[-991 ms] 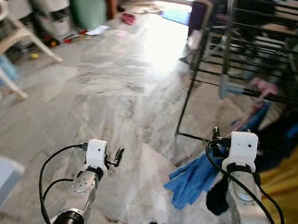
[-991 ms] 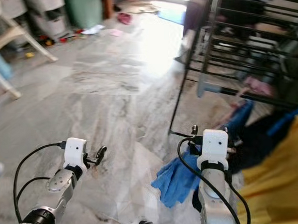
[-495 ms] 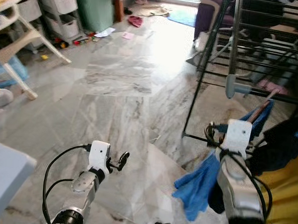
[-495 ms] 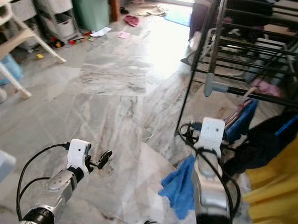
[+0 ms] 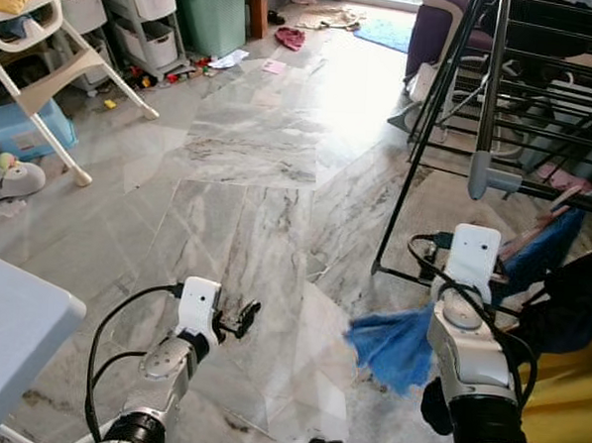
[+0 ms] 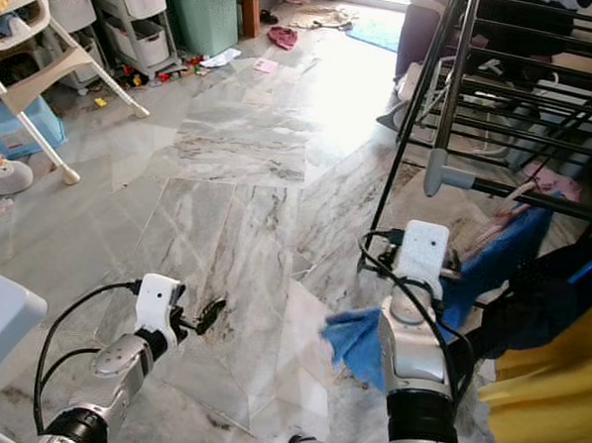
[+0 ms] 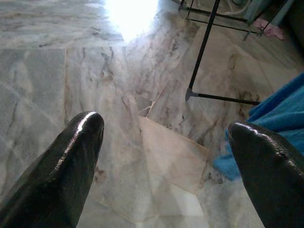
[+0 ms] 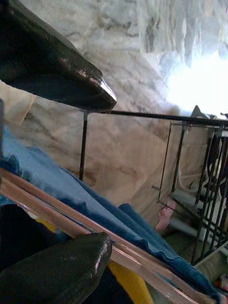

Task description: Hang hanger

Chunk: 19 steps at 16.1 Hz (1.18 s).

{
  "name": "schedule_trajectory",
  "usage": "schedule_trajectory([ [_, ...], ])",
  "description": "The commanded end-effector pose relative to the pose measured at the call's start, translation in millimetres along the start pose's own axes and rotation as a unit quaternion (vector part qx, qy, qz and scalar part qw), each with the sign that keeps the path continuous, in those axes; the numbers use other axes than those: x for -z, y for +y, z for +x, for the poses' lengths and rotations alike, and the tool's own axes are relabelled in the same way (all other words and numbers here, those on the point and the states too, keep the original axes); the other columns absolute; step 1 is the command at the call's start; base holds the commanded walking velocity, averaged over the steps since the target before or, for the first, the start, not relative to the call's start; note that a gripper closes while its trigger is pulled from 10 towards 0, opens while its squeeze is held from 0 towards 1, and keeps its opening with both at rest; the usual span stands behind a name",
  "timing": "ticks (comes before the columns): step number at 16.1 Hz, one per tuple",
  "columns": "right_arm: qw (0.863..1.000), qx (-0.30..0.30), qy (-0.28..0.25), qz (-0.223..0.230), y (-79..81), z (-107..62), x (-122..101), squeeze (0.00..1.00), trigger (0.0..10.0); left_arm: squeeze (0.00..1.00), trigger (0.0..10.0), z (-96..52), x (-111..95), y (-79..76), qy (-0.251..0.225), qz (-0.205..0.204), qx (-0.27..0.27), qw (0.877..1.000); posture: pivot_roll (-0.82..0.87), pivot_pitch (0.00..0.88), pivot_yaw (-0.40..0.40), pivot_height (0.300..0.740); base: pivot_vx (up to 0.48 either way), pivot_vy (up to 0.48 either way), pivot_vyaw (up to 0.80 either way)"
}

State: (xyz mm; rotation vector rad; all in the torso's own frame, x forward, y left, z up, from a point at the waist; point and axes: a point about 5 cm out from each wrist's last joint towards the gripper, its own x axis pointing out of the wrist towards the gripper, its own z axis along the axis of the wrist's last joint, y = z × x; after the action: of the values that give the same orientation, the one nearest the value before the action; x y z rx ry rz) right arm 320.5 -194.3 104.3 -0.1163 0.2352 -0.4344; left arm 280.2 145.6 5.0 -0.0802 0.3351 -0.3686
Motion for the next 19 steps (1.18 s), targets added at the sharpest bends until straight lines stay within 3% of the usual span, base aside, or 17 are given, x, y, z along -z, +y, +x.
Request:
schedule_trajectory([
  [1,1.0,0.018,0.018,0.001,-8.8,1.5,8,0.0,10.0,0.0,10.0,-3.2,7,-5.0,0.009,-0.015,0.024,1.0,-0.19,0.149,0.023,0.74,0.0,0.0,0.0],
  [5,1.0,-0.003,-0.028,-0.004,-10.3,-4.5,-3,0.0,10.0,0.0,10.0,-0.6,-4,-19.5,-0.026,-0.022,0.096,0.995,-0.2,0.152,0.027,0.74,0.0,0.0,0.0],
  [7,0.997,0.007,-0.063,-0.033,-21.4,-12.9,-3,0.0,10.0,0.0,10.0,0.0,-8,-24.0,-0.03,-0.002,0.124,0.992,-0.2,0.154,0.031,0.74,0.0,0.0,0.0],
  [11,0.995,0.03,-0.088,-0.026,-34.5,-21.3,-1,0.0,10.0,0.0,10.0,-1.4,-4,-19.3,-0.021,0.012,0.1,0.995,-0.21,0.152,0.035,0.74,0.0,0.0,0.0],
  [12,0.998,0.046,-0.032,-0.007,-38.5,-19.1,14,0.0,10.0,0.0,10.0,-1.5,-4,-19.6,-0.02,0.015,0.102,0.994,-0.21,0.15,0.035,0.74,0.0,0.0,0.0],
  [18,0.998,0.059,0.019,0.014,-50.3,3.6,21,0.0,10.0,0.0,10.0,0.9,-5,-21.9,-0.019,0.017,0.104,0.994,-0.2,0.138,0.028,0.74,0.0,0.0,0.0],
  [19,0.997,0.073,0.014,0.005,-60.7,6.2,19,0.0,10.0,0.0,10.0,0.9,-5,-22.4,-0.02,0.016,0.103,0.994,-0.2,0.136,0.025,0.74,0.0,0.0,0.0],
])
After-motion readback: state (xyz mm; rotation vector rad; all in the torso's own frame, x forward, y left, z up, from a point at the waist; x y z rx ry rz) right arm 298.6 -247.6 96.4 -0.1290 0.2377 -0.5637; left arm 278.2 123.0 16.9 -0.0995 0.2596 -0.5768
